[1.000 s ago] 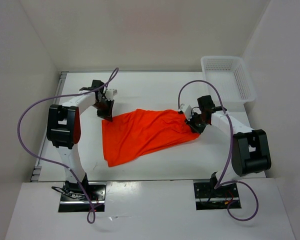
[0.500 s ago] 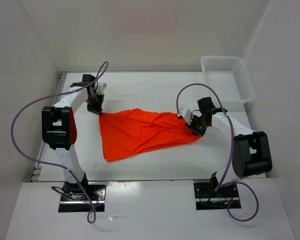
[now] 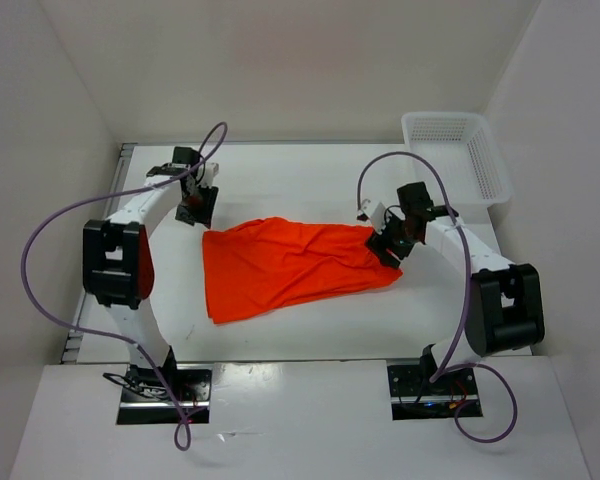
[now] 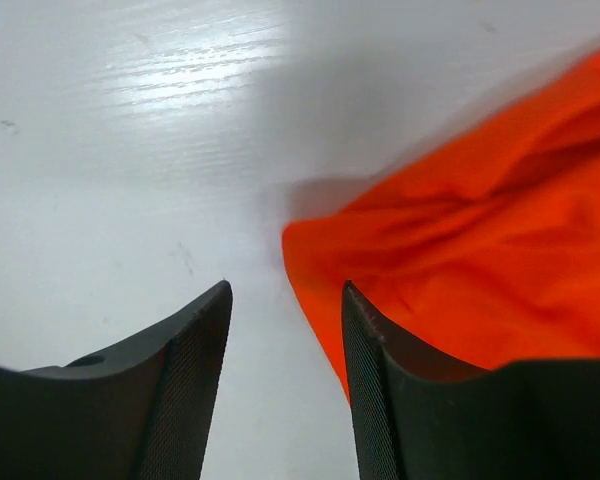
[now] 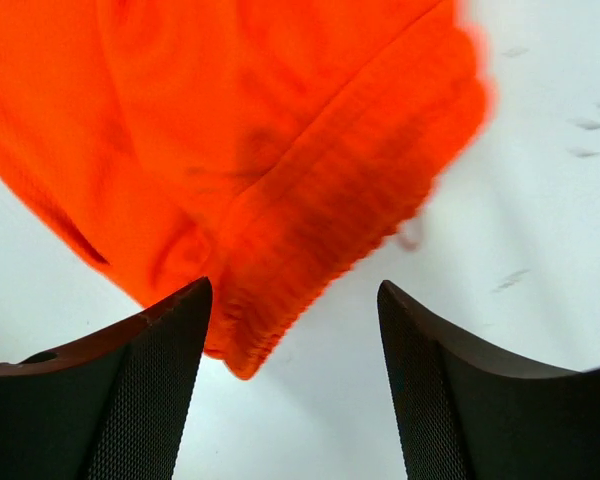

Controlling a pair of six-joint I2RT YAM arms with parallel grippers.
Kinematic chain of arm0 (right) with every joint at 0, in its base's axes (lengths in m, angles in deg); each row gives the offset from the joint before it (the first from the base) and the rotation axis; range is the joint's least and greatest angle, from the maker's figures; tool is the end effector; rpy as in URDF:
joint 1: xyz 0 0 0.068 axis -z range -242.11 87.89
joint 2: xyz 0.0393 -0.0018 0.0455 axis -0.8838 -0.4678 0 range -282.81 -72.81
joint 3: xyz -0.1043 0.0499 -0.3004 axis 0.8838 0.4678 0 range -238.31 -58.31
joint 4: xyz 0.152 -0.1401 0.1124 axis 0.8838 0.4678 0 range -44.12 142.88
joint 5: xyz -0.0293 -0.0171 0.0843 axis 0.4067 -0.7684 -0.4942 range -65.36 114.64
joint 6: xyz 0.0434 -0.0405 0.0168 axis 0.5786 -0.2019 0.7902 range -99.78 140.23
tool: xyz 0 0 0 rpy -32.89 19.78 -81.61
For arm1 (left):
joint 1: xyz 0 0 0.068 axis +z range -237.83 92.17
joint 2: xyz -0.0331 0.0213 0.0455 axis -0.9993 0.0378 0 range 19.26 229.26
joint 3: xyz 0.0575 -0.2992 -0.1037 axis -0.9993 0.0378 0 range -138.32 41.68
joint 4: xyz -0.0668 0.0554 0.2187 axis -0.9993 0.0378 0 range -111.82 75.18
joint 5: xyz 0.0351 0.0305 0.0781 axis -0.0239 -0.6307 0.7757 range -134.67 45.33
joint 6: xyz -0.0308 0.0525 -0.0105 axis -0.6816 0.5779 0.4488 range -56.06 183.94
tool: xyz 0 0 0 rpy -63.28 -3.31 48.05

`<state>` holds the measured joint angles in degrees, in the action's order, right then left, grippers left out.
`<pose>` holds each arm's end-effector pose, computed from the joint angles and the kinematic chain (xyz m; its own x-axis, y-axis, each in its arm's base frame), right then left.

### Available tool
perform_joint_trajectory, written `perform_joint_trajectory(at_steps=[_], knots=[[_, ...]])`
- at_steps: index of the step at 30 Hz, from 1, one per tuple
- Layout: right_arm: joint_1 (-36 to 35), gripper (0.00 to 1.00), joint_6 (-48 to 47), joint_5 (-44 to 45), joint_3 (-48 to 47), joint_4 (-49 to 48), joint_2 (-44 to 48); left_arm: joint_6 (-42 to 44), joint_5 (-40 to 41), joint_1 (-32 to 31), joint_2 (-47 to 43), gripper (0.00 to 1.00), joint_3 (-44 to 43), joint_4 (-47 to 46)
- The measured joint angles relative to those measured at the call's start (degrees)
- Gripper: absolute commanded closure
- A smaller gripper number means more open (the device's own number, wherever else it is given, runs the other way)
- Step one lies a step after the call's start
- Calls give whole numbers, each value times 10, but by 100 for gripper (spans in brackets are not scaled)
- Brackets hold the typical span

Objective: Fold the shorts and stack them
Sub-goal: Fold the shorts

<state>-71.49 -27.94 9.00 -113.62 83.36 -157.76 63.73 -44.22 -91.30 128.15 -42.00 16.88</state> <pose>0.2511 0.0542 0.2621 -0.4123 -0.7953 -0.4445 -0.8509 0.5104 -0.1240 0.3959 -0.0236 0.2647 -0.8965 0.0507 -0.4401 0.0539 0.9985 0.0053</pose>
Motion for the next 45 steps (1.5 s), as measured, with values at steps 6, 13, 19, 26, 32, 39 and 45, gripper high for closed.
perform_joint_trajectory(at_steps=[6,13,19,26,32,39,45], knots=[[0,27,74,-19,-78,0,2,0,31,-77,-189,43,58,17],[-3,48,123,-67,-83,-2,9,1,23,-255,-308,39,257,81],[-88,51,81,-81,-61,-4,16,0,20,-305,-290,38,321,90],[-167,74,43,-45,12,-45,1,0,66,-308,-256,38,384,24],[-195,88,33,27,57,-100,-41,-1,78,-238,-228,38,384,3],[-189,89,47,98,43,-209,-91,0,88,-121,-137,39,286,0],[-168,80,52,136,-32,-242,-155,0,135,-84,-81,39,216,-42]])
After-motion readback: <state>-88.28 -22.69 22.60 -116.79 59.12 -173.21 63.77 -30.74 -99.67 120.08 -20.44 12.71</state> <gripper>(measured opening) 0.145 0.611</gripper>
